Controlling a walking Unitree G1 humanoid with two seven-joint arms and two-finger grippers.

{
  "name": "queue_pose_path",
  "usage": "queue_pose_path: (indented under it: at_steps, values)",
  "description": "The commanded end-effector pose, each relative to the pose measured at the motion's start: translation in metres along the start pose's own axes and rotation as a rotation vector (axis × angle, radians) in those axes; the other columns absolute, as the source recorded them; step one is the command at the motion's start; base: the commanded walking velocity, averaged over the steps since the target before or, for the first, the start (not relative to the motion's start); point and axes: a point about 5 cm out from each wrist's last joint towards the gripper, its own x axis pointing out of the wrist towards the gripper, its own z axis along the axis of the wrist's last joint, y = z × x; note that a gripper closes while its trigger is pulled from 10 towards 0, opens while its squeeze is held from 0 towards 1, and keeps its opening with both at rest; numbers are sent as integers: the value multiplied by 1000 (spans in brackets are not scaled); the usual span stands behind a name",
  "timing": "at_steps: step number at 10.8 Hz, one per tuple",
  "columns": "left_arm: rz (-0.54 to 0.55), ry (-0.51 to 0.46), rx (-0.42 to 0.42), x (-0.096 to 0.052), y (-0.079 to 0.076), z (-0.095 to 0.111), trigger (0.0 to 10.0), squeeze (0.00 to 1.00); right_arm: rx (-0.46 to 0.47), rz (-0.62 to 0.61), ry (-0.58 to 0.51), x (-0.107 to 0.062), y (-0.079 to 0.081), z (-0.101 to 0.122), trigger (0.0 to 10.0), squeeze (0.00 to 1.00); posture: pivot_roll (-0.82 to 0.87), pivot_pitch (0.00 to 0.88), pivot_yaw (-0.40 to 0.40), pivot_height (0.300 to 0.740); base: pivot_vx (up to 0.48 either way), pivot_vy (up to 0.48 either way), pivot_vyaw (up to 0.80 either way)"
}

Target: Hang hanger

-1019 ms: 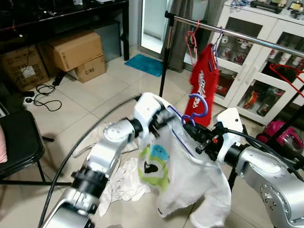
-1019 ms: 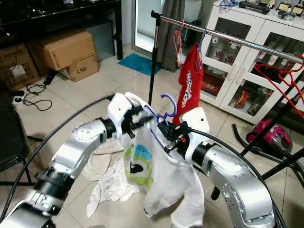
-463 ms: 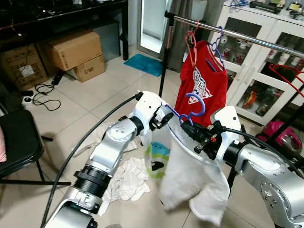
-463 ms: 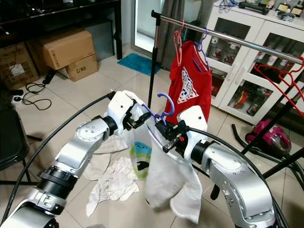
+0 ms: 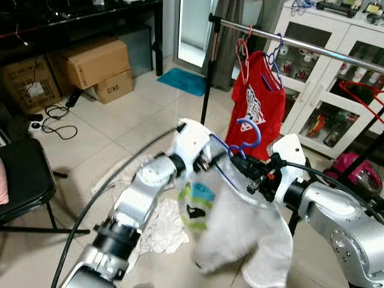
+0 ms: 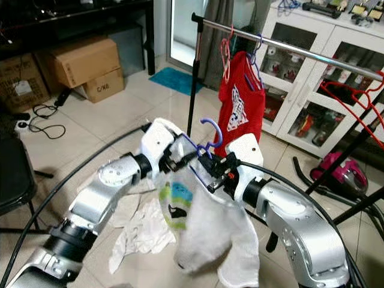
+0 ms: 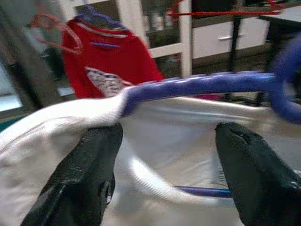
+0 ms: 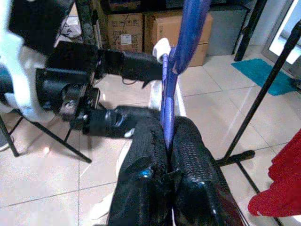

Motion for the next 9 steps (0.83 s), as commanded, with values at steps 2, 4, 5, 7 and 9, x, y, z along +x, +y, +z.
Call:
queue_pose_path:
  at_steps: [2, 4, 5, 7, 9]
  values:
    - [-67, -41, 18, -1, -8, 9, 7961, 0, -2, -17, -12, -4, -5, 2, 10000, 0, 34, 0, -63, 740, 0, 0, 0]
    - [-167, -56, 21, -19, -18, 15, 10000, 965, -5, -10, -2, -4, -5, 0, 10000, 0, 31, 0, -63, 740, 0, 0, 0]
    - [-155, -48, 21, -25, -17, 13, 10000, 1000, -8, -7, 6, -4, -5, -1, 10000, 0, 29, 0, -65, 740, 0, 0, 0]
    - [-31, -16, 29, -37, -8, 6, 10000, 1000, -9, -38, 31, -1, -12, -5, 10000, 0, 30, 0, -73, 740, 0, 0, 0]
    - [114, -13, 6, -34, 5, 8, 10000, 0, -14, -57, 33, 4, -15, -2, 10000, 0, 27, 0, -73, 740, 0, 0, 0]
